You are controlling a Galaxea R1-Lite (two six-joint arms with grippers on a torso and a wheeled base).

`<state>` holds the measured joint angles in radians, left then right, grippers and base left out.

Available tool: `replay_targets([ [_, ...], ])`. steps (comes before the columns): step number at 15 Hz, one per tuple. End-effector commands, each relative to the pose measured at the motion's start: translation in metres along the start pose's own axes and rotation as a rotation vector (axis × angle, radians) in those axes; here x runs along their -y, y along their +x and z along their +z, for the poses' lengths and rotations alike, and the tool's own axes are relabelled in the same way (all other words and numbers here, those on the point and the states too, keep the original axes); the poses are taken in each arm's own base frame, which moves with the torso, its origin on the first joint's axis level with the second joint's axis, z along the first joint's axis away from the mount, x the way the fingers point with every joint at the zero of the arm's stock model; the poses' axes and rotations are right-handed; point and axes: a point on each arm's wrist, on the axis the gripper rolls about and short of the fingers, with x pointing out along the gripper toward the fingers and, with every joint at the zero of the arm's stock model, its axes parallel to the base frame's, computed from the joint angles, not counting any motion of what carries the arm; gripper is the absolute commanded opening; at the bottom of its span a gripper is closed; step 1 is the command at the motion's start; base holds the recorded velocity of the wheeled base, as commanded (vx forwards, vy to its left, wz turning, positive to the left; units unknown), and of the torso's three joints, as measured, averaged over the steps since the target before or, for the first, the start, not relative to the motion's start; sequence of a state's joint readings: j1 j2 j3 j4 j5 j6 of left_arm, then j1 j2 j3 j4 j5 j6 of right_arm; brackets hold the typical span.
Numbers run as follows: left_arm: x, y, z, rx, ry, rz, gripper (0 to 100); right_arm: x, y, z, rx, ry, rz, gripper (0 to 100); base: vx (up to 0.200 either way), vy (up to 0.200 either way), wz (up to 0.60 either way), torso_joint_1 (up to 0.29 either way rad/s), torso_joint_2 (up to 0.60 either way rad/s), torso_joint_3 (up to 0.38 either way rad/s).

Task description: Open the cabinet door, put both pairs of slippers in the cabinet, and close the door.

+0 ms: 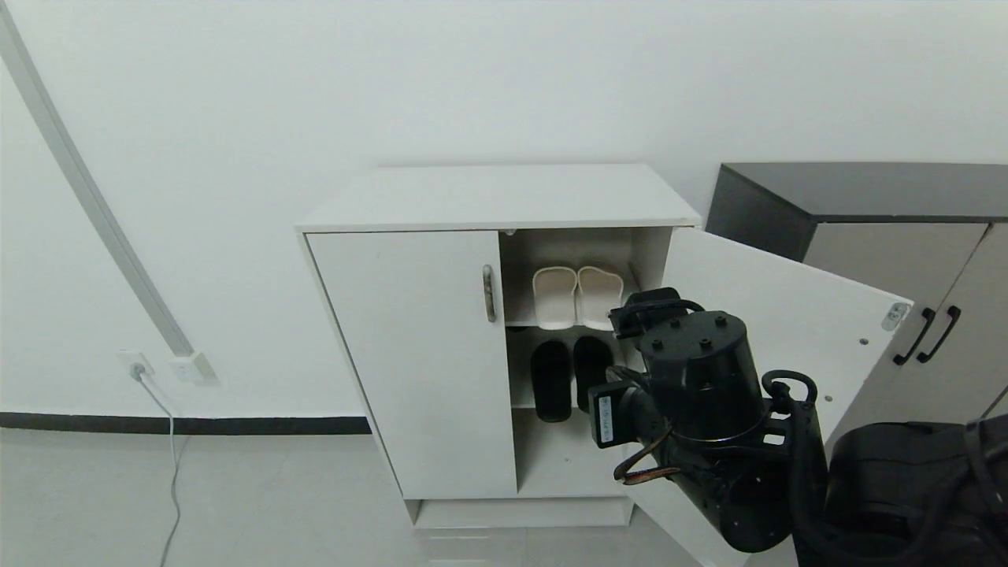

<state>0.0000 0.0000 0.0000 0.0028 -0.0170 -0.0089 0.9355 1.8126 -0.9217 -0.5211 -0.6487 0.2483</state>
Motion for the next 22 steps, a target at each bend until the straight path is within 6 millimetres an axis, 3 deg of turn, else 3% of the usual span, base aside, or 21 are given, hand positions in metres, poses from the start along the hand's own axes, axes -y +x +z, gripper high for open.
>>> replay_targets([
  [1, 0.0, 0.0001, 0.0, -0.002, 0.0, 0.0, 0, -0.0003, 0.0004, -0.0005, -0.001, -0.001, 0.0, 0, 0.0, 0.0, 0.0, 0.168, -0.49, -0.325],
  [18, 0.0, 0.0, 0.0004, 0.0, 0.0, 0.0, 0, 0.001, 0.0001, -0.0049, -0.012, -0.014, -0.001, 0, 0.0, 0.0, 0.0, 0.225, -0.54, -0.317],
  [22, 0.0, -0.0001, 0.0004, 0.001, -0.002, 0.0, 0, 0.0026, 0.0005, -0.0064, -0.022, -0.017, 0.012, 0, 0.0, 0.0, 0.0, 0.035, -0.08, -0.043],
])
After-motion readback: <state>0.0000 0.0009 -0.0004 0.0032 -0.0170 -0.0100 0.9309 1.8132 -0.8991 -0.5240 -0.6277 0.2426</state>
